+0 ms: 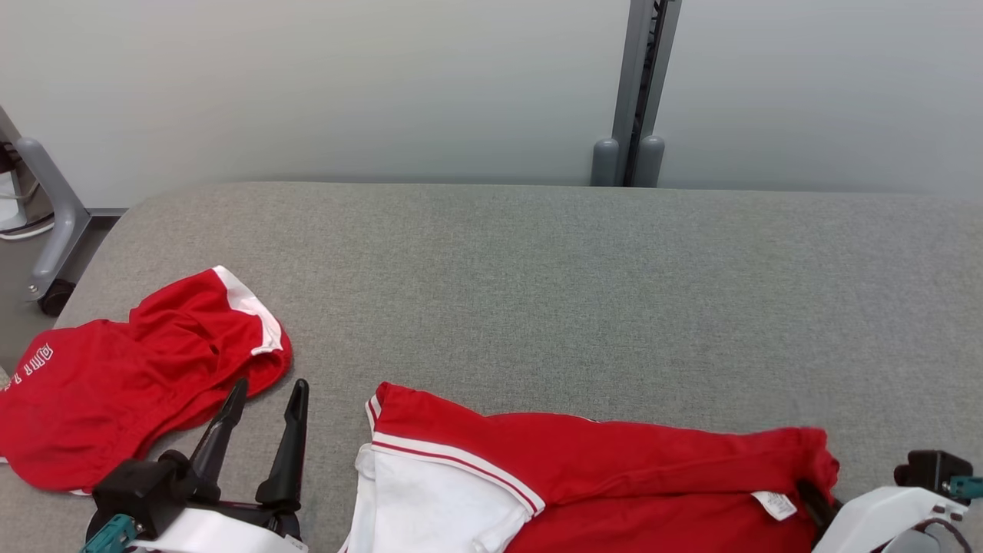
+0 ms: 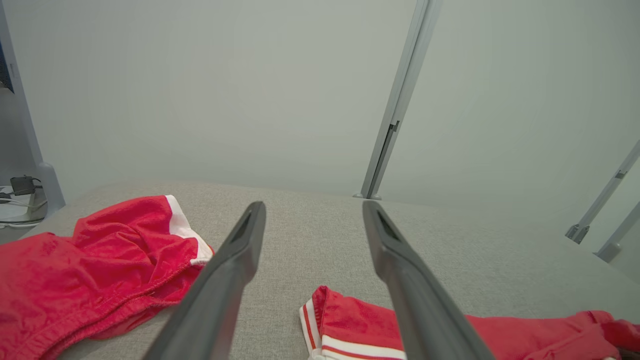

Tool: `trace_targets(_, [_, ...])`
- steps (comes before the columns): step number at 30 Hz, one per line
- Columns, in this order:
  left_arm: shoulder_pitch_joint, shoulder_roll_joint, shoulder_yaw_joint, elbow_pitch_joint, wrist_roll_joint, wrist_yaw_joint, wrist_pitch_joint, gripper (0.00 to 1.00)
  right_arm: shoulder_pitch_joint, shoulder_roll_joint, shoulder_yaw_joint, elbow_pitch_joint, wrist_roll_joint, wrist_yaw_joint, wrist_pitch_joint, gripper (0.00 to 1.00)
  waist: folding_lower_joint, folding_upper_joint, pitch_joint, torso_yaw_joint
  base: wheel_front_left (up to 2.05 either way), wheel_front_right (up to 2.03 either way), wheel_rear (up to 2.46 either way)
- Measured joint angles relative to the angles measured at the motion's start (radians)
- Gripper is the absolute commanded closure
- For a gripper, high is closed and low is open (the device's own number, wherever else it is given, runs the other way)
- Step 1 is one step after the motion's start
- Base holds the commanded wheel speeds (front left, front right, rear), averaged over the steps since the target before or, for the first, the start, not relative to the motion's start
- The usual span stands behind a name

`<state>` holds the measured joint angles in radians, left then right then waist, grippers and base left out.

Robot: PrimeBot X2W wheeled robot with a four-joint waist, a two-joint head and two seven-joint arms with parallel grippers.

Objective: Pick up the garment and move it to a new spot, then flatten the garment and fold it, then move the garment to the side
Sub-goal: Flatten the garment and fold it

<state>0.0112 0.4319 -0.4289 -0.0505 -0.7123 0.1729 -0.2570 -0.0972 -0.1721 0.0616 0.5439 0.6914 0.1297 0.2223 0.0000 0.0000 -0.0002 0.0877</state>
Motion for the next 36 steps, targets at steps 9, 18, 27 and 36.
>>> trace_targets(9, [0.000, -0.001, -0.007, -0.001, -0.001, 0.001, 0.000, 0.00, -0.033, -0.072, -0.048, -0.012, 0.048, 0.000, -0.041, 1.00, 0.0000, 0.0000, 0.002, -0.016, 0.00, 0.00, 0.00])
trace_targets(18, [0.000, -0.001, -0.017, -0.002, -0.001, 0.002, 0.003, 0.00, -0.048, -0.124, -0.139, -0.007, 0.050, 0.000, -0.091, 1.00, 0.0000, 0.0000, -0.006, -0.018, 0.00, 0.00, 0.00])
trace_targets(27, [0.008, -0.008, -0.008, -0.001, -0.003, 0.012, 0.004, 0.00, 0.008, -0.099, -0.135, -0.204, 0.019, 0.000, -0.066, 1.00, 0.0000, 0.0000, -0.026, -0.017, 0.00, 0.00, 0.00])
trace_targets(36, [0.026, -0.026, 0.026, 0.010, 0.010, 0.017, -0.002, 0.00, 0.067, 0.019, -0.068, -0.457, -0.017, 0.000, 0.038, 1.00, 0.0000, 0.0000, -0.043, -0.003, 0.00, 0.00, 0.00])
